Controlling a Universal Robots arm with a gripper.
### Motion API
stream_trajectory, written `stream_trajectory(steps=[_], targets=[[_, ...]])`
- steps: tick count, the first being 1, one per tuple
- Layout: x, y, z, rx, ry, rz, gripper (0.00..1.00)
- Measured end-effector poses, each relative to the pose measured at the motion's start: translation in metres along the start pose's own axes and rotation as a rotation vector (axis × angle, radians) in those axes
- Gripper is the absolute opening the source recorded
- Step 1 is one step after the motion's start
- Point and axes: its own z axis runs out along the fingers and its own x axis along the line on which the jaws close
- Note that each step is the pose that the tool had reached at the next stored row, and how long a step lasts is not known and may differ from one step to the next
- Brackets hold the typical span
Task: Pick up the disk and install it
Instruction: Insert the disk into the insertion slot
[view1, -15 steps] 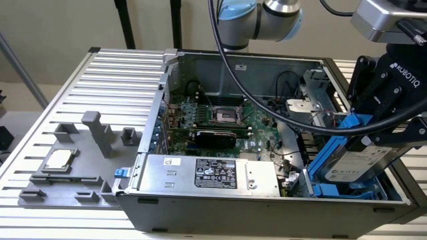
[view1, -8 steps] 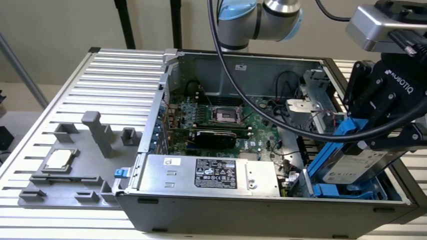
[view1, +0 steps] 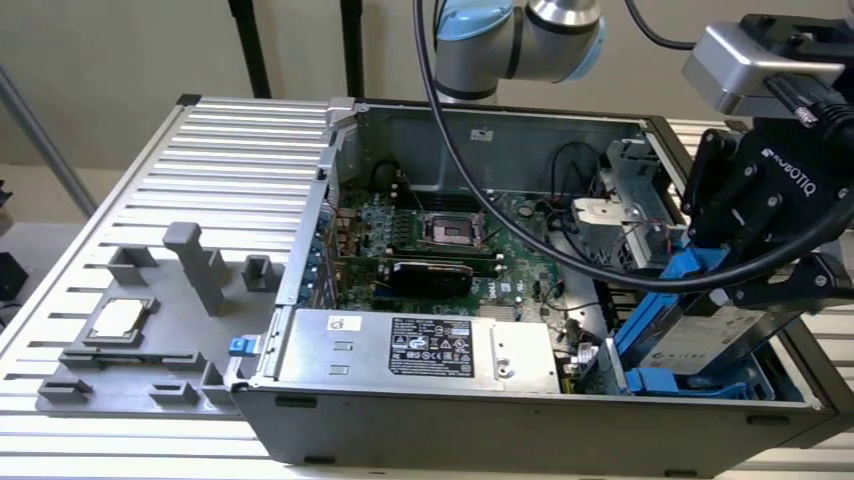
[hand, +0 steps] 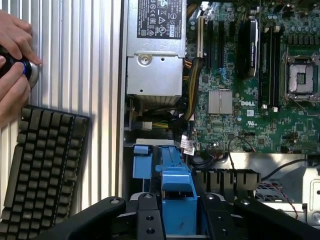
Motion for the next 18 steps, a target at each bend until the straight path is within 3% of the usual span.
stream_trajectory(steps=[1, 2, 6, 11, 15, 17, 18], targets=[[0.0, 0.0, 0.0005, 0.0001, 0.0001, 0.0, 0.34], [0.0, 0.0, 0.0007, 0.0003, 0.0007, 0.0, 0.41], [0.0, -0.0003, 0.0013, 0.0001, 0.001, 0.0, 0.41], [0.0, -0.0108, 0.0006, 0.0001, 0.0009, 0.0, 0.41], [0.0, -0.012, 0.0005, 0.0001, 0.0009, 0.0, 0.41], [0.0, -0.012, 0.0005, 0.0002, 0.0009, 0.0, 0.38], [0.0, -0.012, 0.0005, 0.0001, 0.0009, 0.0, 0.32]])
